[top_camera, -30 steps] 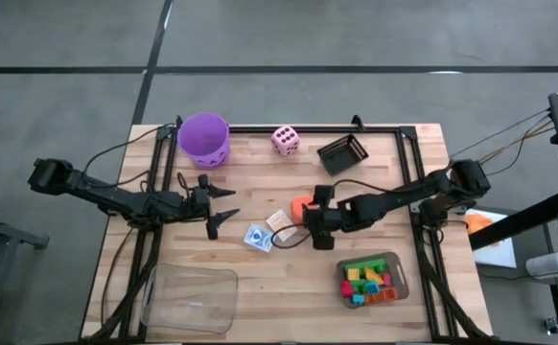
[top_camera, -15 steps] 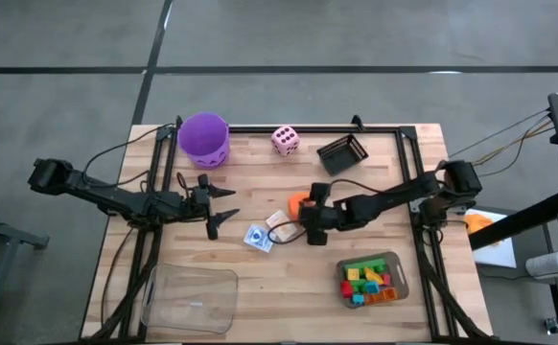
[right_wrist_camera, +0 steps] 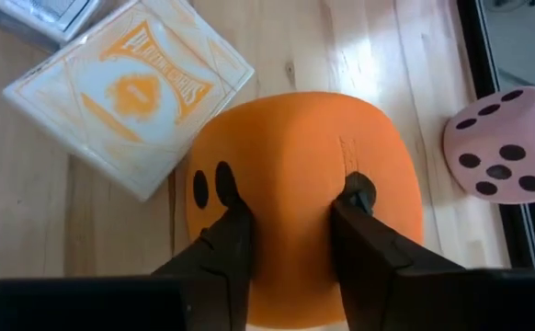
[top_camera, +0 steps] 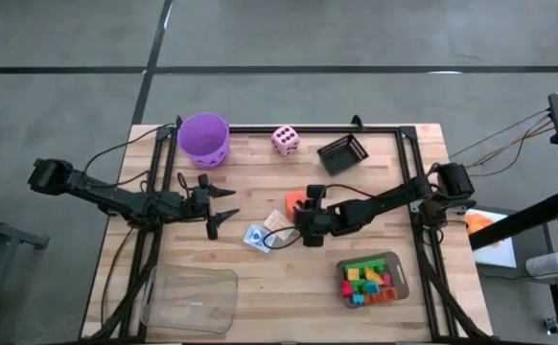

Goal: Pick & Place Toys
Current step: Put the orange dice into the transparent bin

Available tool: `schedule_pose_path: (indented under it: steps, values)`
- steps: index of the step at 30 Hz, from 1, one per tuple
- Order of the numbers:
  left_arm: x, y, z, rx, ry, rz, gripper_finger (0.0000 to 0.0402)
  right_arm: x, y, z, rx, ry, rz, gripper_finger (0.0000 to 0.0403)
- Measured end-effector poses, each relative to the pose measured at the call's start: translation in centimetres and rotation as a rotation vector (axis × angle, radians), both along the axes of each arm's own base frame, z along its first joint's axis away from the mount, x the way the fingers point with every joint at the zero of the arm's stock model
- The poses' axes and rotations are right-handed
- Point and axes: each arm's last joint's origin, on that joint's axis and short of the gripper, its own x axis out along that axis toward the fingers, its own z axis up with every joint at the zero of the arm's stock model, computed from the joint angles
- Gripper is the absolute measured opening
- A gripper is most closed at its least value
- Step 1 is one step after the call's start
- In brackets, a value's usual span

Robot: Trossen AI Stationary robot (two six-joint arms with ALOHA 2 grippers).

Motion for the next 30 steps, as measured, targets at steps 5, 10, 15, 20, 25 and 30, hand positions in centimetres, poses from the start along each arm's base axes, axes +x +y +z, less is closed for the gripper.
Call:
schedule_pose_path:
  steps: [5, 10, 15, 20, 25, 30]
  values:
    - [0.0, 0.0, 0.0, 0.000, 0.001, 0.000, 0.0279, -0.9, 0.2, 2.8, 0.032, -0.068, 0.020, 0.0076]
    - [0.0, 0.0, 0.0, 0.002, 0.004, 0.000, 0.0279, -1.8, 0.1, 6.2, 0.044, -0.187, 0.029, 0.0070]
    - [0.0, 0.0, -0.1, 0.007, 0.015, -0.001, 0.0279, -2.0, 0.5, 8.7, 0.176, -0.337, 0.136, 0.0065]
    - [-0.1, 0.0, -0.5, 0.021, 0.057, -0.002, 0.0279, -0.5, 1.7, 9.9, 0.335, -0.518, 0.343, 0.0054]
    - [-0.3, 0.2, -0.9, 0.046, 0.104, 0.040, 0.0279, 1.5, 2.8, 9.3, 0.448, -0.656, 0.509, 0.0049]
    - [-0.7, 0.5, -0.7, 0.064, 0.104, 0.115, 0.0279, 3.8, 4.0, 8.8, 0.500, -0.733, 0.606, 0.0047]
